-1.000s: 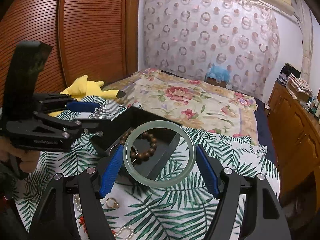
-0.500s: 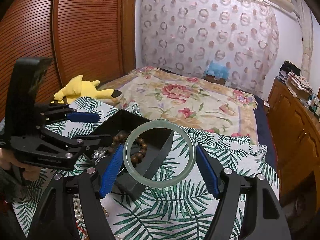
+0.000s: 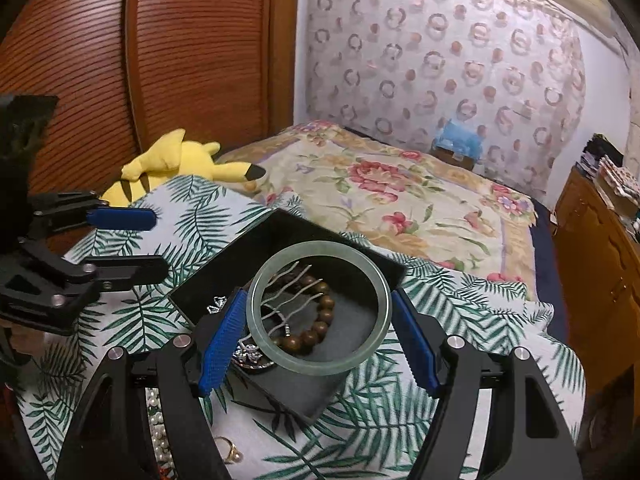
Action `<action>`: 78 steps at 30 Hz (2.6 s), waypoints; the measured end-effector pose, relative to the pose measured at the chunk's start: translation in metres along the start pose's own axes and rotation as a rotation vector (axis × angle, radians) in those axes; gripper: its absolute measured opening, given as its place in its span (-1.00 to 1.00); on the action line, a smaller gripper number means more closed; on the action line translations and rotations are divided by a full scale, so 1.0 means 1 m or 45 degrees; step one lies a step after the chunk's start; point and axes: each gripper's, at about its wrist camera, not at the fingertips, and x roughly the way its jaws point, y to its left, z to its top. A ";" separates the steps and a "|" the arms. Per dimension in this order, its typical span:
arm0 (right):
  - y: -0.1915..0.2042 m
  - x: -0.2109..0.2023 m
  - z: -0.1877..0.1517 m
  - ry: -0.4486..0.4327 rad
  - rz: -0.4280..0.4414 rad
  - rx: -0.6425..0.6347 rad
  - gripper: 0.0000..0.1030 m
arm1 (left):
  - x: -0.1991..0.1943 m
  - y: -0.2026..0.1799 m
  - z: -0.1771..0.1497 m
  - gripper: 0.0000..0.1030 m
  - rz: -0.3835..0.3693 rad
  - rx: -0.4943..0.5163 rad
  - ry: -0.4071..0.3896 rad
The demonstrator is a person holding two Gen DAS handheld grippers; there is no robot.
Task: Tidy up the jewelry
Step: 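Carry the hairpin into the black box with the left tool while the right releases the jade bangle, then withdraw both tools from the box toward the pearl necklaces, then grasp a pearl necklace with the left tool while the right tool closes on a pearl strand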
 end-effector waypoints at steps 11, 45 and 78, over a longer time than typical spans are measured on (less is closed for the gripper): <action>0.007 0.028 0.000 0.060 0.003 -0.013 0.45 | -0.007 0.010 -0.017 0.23 0.014 -0.030 0.024; 0.019 -0.068 -0.129 0.161 -0.016 0.141 -0.45 | -0.060 -0.040 -0.094 0.23 -0.044 0.035 0.040; 0.020 -0.063 -0.144 0.190 -0.065 0.168 -0.87 | 0.018 -0.041 -0.064 -0.38 -0.080 0.098 0.231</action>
